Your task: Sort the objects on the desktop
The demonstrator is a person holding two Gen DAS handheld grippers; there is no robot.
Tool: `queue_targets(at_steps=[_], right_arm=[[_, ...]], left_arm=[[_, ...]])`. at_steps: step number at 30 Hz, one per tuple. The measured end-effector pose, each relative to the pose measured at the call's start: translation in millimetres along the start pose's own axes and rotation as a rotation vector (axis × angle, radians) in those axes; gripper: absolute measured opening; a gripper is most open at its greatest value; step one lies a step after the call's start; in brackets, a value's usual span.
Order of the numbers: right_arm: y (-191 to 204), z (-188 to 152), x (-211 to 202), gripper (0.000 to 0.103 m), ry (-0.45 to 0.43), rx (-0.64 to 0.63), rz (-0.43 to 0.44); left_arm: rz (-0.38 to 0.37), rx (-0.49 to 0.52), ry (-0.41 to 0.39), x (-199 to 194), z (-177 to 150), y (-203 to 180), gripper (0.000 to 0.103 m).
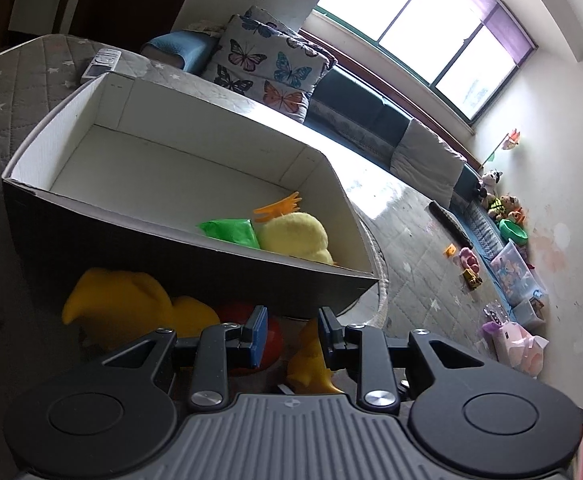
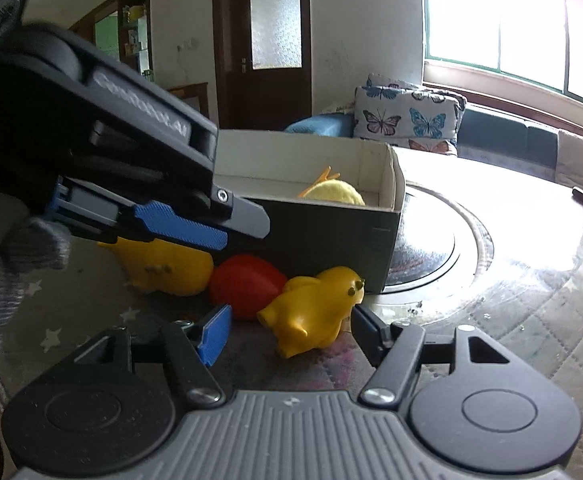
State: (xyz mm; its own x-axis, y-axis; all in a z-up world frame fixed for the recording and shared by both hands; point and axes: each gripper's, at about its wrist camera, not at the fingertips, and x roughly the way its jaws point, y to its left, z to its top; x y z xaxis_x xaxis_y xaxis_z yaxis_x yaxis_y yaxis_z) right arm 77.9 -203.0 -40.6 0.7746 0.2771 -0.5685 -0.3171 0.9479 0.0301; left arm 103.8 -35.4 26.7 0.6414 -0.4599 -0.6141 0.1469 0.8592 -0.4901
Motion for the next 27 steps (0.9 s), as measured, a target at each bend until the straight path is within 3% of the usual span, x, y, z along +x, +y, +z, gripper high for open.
queue_targets(at_steps=[8, 10, 19, 27], right_arm=[[-3.8, -3.2, 10.8, 0.066, 0.031, 0.011, -0.007], [-4.7, -3.7, 9.9, 0.058, 0.034, 0.012, -0.005], [-10.6, -4.1, 1.0, 0.050, 0.034, 0.008, 0.003], [-11.6, -7.2, -3.8, 0.049, 0.029, 0.006, 0.005]], left_arm=[[-0.026, 0.012, 0.037, 9.4, -2.7, -6.1, 0.031], [-0.032, 0.018, 0.050, 12.8, -3.1, -8.4, 0.031], [-0.053, 0.058, 0.101, 28.8, -3.8, -20.8, 0.032], [-0.044, 0.062, 0.141, 45.4, -3.0, -24.1, 0.033]])
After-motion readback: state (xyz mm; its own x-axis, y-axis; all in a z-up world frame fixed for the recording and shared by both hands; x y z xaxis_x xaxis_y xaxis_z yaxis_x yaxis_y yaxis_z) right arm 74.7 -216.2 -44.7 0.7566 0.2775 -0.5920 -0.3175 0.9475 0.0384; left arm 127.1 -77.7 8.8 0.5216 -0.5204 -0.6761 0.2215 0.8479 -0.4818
